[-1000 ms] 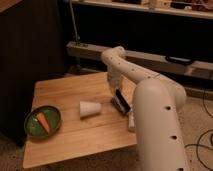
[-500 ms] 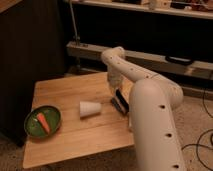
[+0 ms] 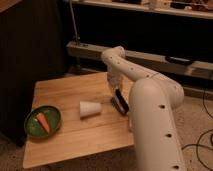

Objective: Place the eraser on the white sponge

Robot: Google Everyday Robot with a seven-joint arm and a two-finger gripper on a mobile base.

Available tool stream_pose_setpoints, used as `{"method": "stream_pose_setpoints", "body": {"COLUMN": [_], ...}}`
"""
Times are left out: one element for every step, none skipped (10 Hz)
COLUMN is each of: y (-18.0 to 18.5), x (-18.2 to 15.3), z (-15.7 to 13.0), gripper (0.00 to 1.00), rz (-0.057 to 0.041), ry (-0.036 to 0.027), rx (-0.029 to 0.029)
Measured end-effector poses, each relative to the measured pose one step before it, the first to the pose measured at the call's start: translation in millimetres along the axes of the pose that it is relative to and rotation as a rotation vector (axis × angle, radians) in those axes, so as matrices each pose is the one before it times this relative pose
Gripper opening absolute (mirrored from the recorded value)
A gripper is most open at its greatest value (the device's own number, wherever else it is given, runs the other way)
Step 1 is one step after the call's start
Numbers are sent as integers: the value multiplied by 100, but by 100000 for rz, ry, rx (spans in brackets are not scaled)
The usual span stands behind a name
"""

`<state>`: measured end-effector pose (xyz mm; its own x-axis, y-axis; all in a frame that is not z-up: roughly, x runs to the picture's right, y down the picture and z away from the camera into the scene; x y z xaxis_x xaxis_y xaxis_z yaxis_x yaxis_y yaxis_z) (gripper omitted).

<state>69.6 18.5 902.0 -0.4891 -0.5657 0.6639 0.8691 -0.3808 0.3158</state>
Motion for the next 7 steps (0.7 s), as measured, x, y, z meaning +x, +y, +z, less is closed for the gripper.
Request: {"method": "stream_pose_setpoints", "body": {"y": [-147, -28, -32, -12, 321, 469, 859], "x": [71, 71, 37, 83, -23, -190, -549], "z": [10, 26, 87, 35, -358, -688, -1421], "gripper": [80, 80, 80, 80, 80, 80, 80], "rz": [140, 308, 360, 732, 1355, 2417, 2952], "ry": [372, 237, 1, 547, 1305, 2863, 5139], "rx": [-122, -469, -215, 203, 520, 2901, 4371]}}
